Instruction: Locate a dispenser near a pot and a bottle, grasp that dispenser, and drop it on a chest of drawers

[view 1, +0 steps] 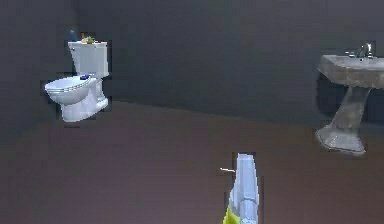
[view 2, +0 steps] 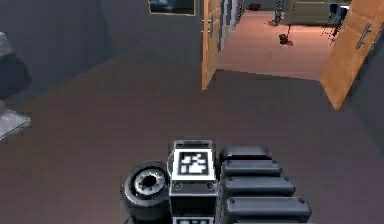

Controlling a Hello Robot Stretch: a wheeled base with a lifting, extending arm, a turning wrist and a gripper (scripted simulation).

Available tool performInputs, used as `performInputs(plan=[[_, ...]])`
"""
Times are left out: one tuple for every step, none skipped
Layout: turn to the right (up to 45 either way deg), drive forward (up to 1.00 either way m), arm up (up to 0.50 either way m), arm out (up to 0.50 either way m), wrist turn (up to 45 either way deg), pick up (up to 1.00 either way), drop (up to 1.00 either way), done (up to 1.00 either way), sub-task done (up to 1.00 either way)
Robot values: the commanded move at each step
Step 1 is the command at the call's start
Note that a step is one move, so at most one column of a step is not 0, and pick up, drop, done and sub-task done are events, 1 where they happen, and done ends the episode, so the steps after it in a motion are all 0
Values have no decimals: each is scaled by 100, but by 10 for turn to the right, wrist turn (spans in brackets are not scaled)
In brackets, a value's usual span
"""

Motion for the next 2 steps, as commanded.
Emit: performInputs(plan=[[-450, 0, 0, 0, 0, 0, 0, 0, 0], [-240, 0, 0, 0, 0, 0, 0, 0, 0]])
